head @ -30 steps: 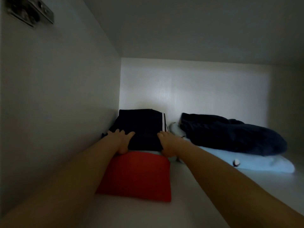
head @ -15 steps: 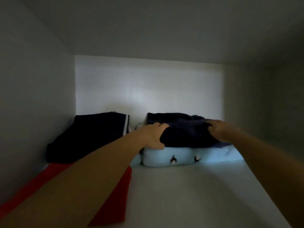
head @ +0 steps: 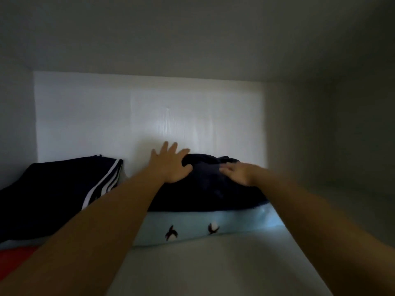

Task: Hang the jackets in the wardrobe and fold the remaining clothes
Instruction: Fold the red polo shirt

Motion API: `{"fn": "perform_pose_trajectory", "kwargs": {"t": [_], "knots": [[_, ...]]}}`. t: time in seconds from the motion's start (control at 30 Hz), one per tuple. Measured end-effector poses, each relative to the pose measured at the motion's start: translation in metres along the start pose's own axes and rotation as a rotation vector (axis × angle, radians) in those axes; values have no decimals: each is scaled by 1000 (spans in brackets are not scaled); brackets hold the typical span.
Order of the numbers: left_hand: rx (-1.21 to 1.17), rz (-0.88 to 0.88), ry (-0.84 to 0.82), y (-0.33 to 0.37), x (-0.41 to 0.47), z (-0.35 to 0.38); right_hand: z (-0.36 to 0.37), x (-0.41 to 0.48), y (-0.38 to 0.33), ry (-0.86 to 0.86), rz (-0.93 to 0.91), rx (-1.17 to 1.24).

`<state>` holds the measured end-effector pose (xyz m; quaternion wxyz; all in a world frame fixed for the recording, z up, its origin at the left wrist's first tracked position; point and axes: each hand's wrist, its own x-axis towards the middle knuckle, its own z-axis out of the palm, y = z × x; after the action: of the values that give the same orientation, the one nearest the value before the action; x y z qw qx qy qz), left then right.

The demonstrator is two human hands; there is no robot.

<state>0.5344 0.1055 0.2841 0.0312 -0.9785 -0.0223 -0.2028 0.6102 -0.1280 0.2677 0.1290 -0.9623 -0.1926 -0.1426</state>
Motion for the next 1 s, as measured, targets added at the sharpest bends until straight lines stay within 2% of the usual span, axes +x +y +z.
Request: {"fn": "perform_pose_trajectory", "kwargs": {"t": [0.07, 0.13, 0.27, 0.33, 0.37, 0.4, 0.47, 0.5, 0.6, 0.63, 0.8, 0.83, 0.9, 0.97, 1.0], "knots": [[20, -37, -205, 6, 10, 26, 9, 17, 3, -192, 39, -27], [40, -86, -312, 4, 15, 48, 0, 31, 3, -284, 80, -74], [70, -117, -285, 2, 13, 49, 2, 68, -11, -173, -67, -143], [113, -117, -261, 6, 8, 50, 12, 79, -13, -390, -54, -71], [131, -117, -249, 7, 7, 54, 13, 84, -12, -430, -19, -55], [145, -119, -245, 6, 7, 55, 12, 90, -14, -382, -15, -20], [146, -119, -243, 6, 7, 55, 12, 104, -11, -135, -52, -58], [147, -116, -238, 7, 6, 54, 12, 104, -11, -147, -73, -86], [123, -113, -223, 8, 2, 55, 28, 104, -6, -441, -76, -78], [103, -114, -220, 8, 0, 54, 32, 103, -5, -439, -65, -70], [-19, -133, -303, 3, 15, 36, 3, 89, -11, -88, -154, -114], [10, -135, -257, 5, 23, 29, -2, 88, -9, -35, -152, -138], [166, -109, -16, 17, 41, 16, -6, 79, -8, -37, -135, -198], [236, -11, 152, 34, 58, 7, 3, 67, -6, -224, -119, -200], [214, 56, 147, 40, 66, 9, 10, 61, -2, -314, -117, -194]]}}
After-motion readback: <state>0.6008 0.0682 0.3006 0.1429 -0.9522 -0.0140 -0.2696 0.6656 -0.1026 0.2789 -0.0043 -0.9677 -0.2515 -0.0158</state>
